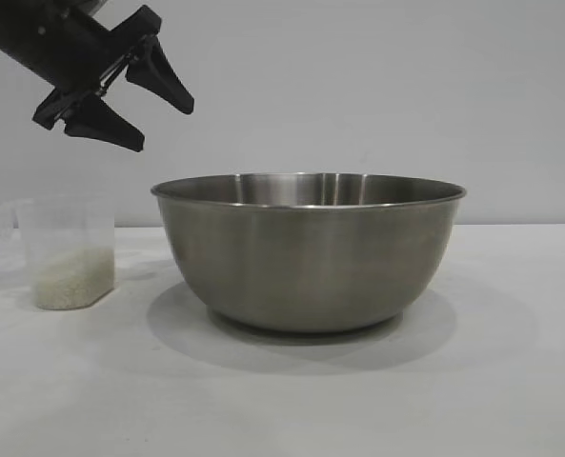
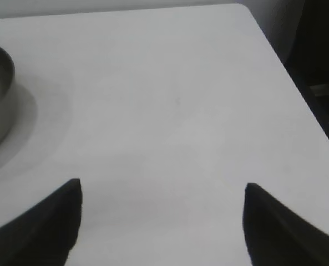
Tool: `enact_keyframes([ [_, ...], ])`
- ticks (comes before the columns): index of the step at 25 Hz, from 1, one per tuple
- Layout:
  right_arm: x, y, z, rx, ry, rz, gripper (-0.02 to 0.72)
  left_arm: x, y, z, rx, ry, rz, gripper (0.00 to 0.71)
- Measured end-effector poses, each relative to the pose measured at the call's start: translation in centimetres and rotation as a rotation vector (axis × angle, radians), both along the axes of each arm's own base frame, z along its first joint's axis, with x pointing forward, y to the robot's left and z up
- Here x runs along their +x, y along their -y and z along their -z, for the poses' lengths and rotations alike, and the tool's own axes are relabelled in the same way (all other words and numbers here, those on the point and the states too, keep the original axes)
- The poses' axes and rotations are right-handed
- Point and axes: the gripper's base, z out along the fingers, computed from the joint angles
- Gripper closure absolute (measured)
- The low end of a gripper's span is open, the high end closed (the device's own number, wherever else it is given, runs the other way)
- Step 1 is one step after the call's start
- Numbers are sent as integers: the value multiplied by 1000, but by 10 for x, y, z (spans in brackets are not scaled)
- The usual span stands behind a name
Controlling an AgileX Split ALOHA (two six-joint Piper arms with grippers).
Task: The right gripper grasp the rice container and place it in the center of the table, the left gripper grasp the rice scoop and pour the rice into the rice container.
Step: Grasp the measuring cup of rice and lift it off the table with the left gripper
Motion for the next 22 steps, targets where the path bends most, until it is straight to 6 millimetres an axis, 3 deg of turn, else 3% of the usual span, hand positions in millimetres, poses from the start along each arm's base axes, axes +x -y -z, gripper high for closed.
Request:
enact_keyframes([
  [12, 0, 1, 0, 0, 2, -146, 167, 0, 0, 0, -7, -1, -5, 184],
  [22, 0, 1, 0, 0, 2, -149, 167, 1, 1, -3, -20, 31, 3, 184],
])
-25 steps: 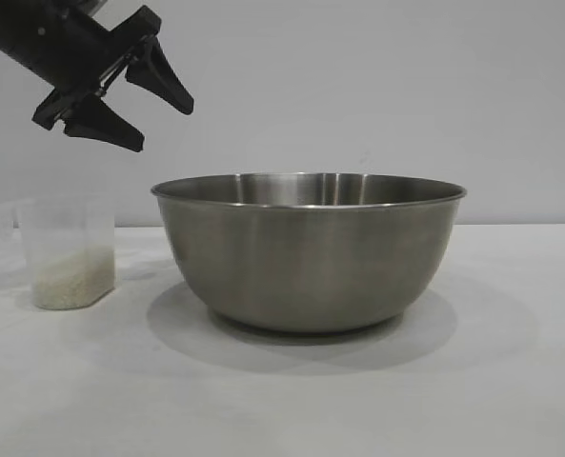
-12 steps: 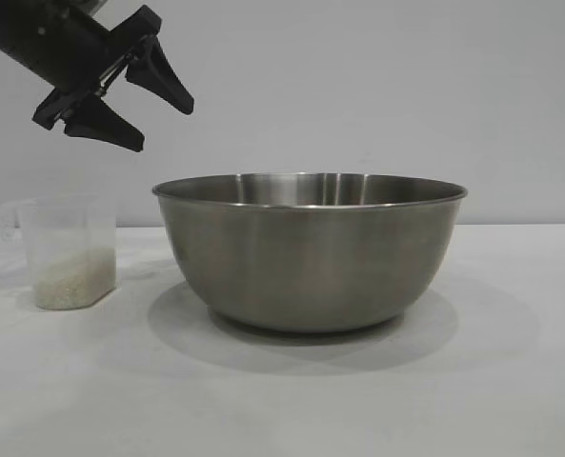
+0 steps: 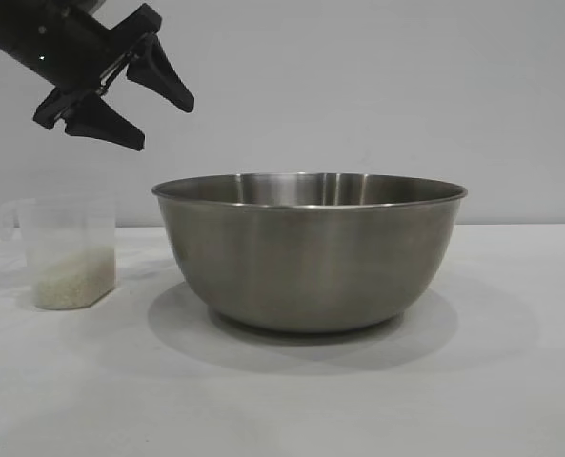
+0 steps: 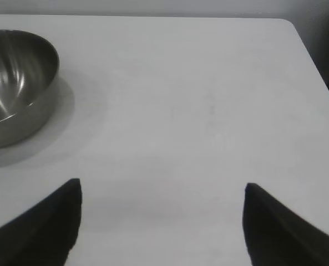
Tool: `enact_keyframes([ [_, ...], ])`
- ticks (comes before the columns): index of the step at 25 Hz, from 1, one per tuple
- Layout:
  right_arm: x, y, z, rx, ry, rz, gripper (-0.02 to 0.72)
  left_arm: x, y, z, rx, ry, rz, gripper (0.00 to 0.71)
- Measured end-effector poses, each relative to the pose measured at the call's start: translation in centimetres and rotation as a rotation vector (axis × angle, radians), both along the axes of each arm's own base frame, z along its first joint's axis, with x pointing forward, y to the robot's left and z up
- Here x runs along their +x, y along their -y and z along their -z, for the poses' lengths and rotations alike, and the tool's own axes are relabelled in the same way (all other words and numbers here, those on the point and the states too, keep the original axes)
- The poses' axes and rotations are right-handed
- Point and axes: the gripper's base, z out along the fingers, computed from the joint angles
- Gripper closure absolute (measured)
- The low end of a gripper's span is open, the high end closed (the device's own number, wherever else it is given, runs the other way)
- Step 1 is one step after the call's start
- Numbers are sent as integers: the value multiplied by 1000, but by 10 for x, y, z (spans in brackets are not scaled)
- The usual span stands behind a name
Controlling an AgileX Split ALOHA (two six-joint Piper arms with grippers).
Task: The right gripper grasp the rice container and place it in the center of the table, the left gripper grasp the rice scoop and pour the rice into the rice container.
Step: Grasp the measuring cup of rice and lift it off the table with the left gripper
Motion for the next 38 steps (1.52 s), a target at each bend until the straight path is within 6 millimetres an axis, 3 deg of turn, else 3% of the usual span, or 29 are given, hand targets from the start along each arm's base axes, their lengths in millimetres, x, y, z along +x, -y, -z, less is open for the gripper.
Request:
enact_keyframes([
  [3, 0, 0, 0, 0, 0, 0, 167, 0, -7, -3, 31, 22, 3, 184],
  [9, 0, 0, 0, 0, 0, 0, 167, -6, -49, -28, 78, -2, -82, 184],
  [12, 0, 0, 0, 0, 0, 0, 167, -16, -66, -40, 182, -18, -79, 184],
  [15, 0, 0, 0, 0, 0, 0, 167, -30, -70, -52, 255, -69, -45, 184],
  [21, 0, 0, 0, 0, 0, 0, 167, -60, -62, -65, 141, -337, -5, 184],
  [25, 0, 0, 0, 0, 0, 0, 167, -78, -54, -67, 94, -490, 131, 184],
  [29, 0, 0, 0, 0, 0, -10, 167, -89, -59, -62, 191, -567, 189, 184],
  [35, 0, 0, 0, 0, 0, -10, 167, -96, -89, -47, 505, -737, 8, 184],
  [38, 0, 0, 0, 0, 0, -10, 167, -91, -100, -46, 596, -712, -104, 184],
])
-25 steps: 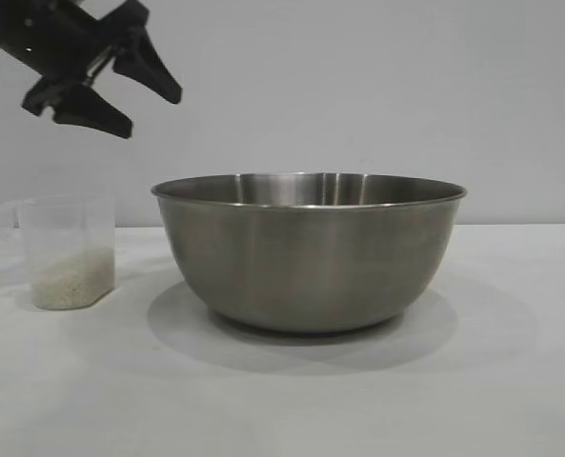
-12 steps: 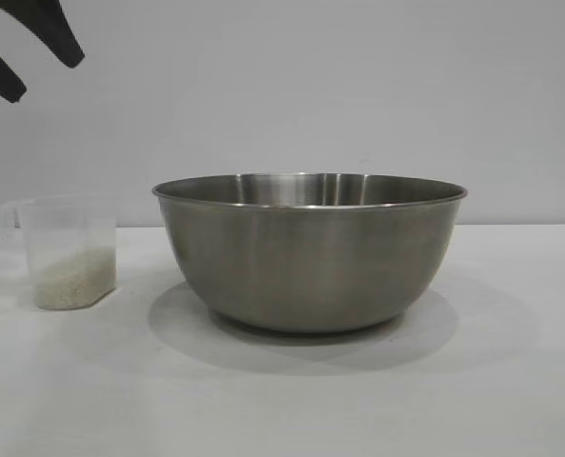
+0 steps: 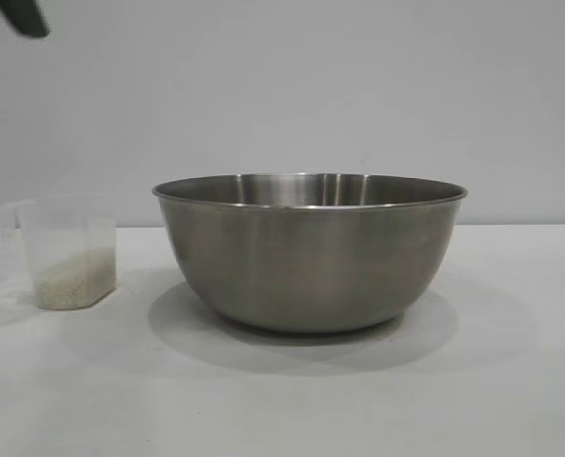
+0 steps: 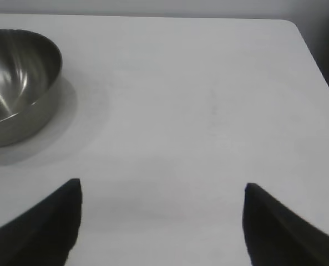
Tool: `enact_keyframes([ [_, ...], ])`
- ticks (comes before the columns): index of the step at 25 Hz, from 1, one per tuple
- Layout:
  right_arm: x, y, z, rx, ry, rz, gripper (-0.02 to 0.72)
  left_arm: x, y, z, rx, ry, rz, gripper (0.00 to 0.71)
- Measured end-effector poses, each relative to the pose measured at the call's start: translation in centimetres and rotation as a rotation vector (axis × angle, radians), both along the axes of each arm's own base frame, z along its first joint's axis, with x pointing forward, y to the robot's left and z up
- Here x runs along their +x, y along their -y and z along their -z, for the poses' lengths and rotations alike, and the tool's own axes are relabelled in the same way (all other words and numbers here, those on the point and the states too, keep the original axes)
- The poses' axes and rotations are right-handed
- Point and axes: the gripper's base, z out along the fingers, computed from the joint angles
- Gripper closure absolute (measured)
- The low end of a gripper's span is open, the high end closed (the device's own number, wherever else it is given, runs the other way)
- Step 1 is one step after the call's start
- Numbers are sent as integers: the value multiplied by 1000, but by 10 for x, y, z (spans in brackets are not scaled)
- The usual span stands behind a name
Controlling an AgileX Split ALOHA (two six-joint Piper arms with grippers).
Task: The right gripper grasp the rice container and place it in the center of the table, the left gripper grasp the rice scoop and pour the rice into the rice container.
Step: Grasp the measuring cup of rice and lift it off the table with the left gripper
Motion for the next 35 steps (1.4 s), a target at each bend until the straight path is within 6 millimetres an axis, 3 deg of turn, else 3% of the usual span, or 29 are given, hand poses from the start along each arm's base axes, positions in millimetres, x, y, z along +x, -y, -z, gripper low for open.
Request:
enact_keyframes([
  [10, 0, 0, 0, 0, 0, 0, 167, 35, -4, -10, 25, 395, -79, 184],
  [20, 0, 0, 0, 0, 2, 0, 167, 59, -6, -30, 50, 744, -40, 184],
  [27, 0, 0, 0, 0, 2, 0, 167, 72, 15, -47, 107, 989, 31, 184],
  [35, 0, 0, 0, 0, 2, 0, 167, 74, 31, -52, 88, 1054, 37, 184],
])
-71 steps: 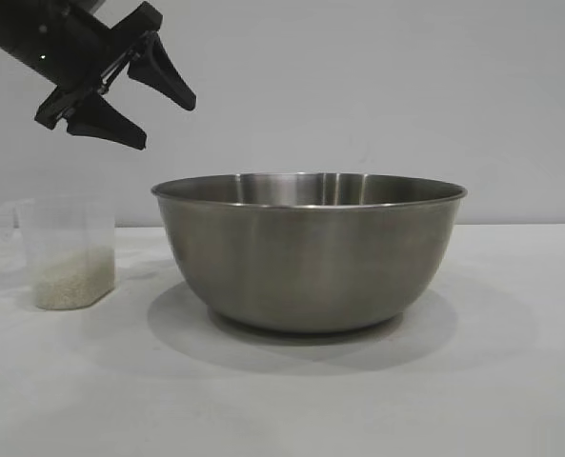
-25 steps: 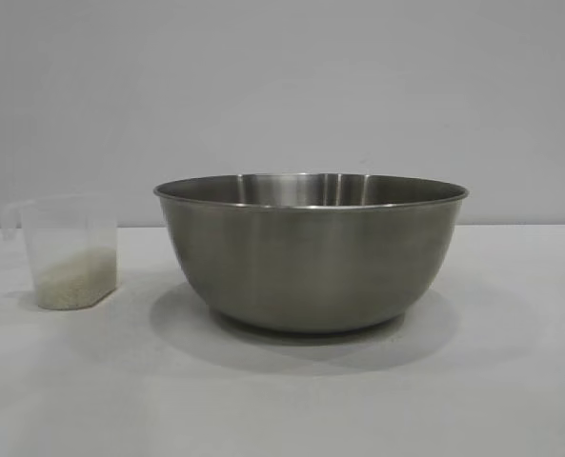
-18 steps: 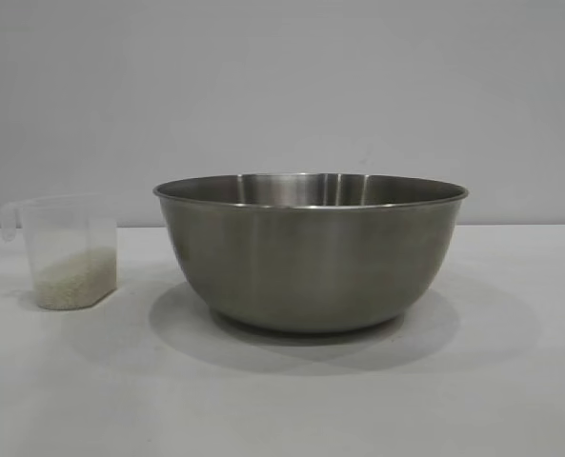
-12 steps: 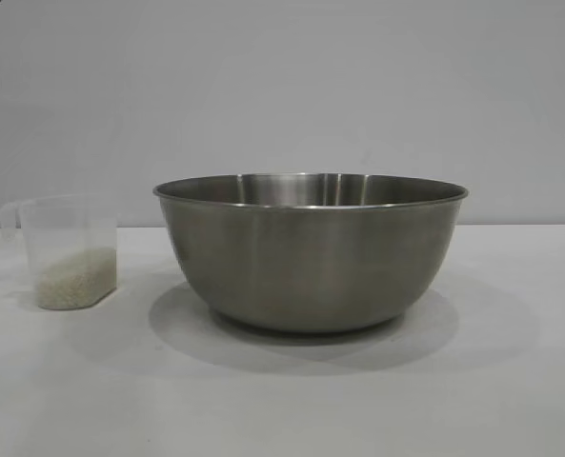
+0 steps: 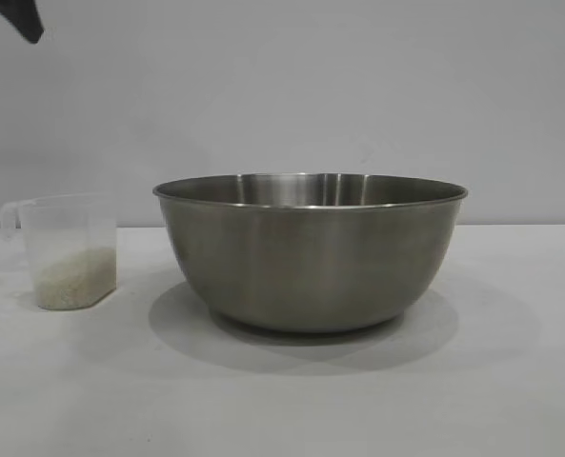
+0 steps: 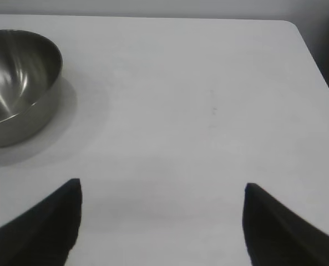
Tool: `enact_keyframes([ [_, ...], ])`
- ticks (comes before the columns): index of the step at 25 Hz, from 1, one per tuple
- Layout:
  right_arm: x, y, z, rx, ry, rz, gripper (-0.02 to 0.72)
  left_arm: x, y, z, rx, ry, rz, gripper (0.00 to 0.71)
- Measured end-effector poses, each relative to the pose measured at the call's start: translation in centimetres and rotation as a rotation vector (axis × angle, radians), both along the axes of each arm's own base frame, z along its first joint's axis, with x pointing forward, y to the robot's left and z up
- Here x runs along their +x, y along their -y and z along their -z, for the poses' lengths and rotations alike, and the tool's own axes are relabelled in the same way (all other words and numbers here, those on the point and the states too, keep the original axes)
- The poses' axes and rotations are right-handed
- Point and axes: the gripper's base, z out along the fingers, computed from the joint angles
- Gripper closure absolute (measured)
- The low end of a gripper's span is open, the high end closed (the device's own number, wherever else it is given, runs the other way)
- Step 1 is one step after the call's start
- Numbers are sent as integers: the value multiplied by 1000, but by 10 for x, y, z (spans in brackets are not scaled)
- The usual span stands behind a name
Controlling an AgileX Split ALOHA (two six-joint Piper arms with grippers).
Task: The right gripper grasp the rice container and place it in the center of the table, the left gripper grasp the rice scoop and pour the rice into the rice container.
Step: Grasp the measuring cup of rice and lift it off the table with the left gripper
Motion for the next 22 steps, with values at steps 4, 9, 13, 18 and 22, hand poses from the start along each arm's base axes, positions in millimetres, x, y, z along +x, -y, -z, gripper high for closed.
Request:
enact_keyframes([
  [4, 0, 0, 0, 0, 0, 0, 167, -9, -1, 26, -26, -57, -24, 240],
  [9, 0, 0, 0, 0, 0, 0, 167, -32, -5, 55, -56, -97, -78, 282],
  [13, 0, 0, 0, 0, 0, 0, 167, -58, -9, 60, -77, -68, -120, 282],
  [18, 0, 0, 0, 0, 0, 0, 167, -97, -1, 58, -87, 20, -125, 282],
  [22, 0, 0, 0, 0, 0, 0, 167, -126, 10, 60, -104, 78, -101, 282],
])
